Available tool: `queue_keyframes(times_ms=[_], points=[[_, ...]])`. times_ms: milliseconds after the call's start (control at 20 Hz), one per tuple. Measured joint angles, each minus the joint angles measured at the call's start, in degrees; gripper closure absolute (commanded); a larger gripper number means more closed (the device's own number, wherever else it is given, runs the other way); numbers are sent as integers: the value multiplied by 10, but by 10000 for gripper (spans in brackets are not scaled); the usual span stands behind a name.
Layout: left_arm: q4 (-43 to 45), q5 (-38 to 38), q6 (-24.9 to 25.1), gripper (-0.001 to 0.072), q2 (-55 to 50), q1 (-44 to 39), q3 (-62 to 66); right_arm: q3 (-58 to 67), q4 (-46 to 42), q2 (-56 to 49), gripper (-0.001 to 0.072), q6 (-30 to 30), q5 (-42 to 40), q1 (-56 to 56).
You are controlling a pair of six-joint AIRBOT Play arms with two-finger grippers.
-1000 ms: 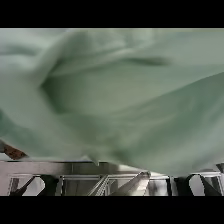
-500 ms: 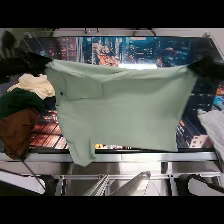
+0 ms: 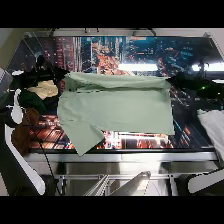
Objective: Fold the shirts.
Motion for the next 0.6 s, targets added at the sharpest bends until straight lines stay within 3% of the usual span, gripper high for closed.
queue_keyframes(times_ms=[400,450,500,550,600], points=[[140,-22,0,694,-13,1,-12,11,-105,-25,693,4,14,-21],[148,-26,-1,693,-13,-2,-12,11,-119,-26,629,6,14,-21],[155,-30,-2,679,-13,-4,-12,11,-131,-27,439,6,14,-21],[159,-33,-3,547,-13,-6,-12,11,-141,-28,386,6,14,-22],[163,-40,-3,413,-14,-8,-10,11,-152,-28,386,6,15,-23]])
